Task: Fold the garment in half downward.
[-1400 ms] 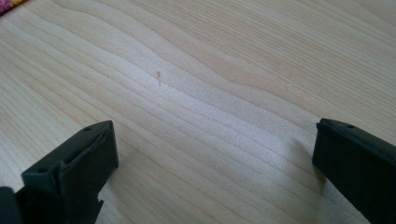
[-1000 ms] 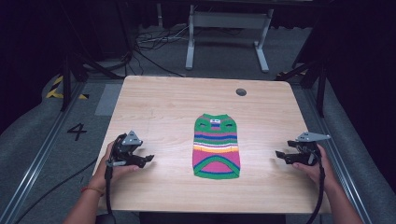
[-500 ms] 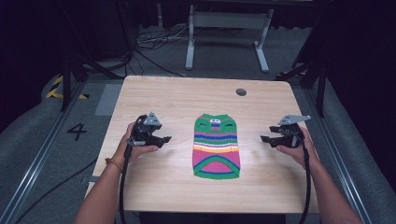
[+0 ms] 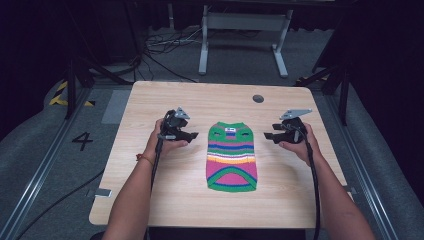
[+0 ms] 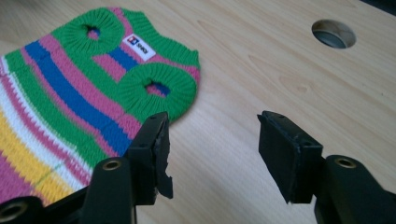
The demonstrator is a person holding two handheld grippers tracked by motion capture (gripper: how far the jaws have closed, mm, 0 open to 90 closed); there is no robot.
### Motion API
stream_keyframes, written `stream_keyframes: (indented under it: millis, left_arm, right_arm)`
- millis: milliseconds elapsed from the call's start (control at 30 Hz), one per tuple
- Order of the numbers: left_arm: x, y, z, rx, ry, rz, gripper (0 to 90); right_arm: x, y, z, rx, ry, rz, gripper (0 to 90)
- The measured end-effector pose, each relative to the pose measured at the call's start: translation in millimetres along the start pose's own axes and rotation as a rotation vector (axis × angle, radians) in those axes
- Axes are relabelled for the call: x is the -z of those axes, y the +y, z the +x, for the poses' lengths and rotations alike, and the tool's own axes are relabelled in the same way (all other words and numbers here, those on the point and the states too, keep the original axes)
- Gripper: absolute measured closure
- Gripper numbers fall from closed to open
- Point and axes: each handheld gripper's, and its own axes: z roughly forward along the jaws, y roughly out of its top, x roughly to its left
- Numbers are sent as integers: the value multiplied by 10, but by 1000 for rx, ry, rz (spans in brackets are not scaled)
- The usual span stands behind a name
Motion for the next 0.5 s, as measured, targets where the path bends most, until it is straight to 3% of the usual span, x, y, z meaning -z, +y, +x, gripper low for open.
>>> stream_keyframes:
  millis: [33, 400, 500]
  left_arm:
    - [-44, 36, -1, 19, -16, 2, 344]
    - [-345, 374, -86, -24, -9, 36, 370]
    - [-416, 446, -112, -14, -8, 29, 385]
  right_arm:
    - [-33, 27, -9, -5, 0, 0, 445]
    - [-436, 334, 14, -5, 23, 19, 484]
    - [-539, 380, 45, -6, 33, 27, 505]
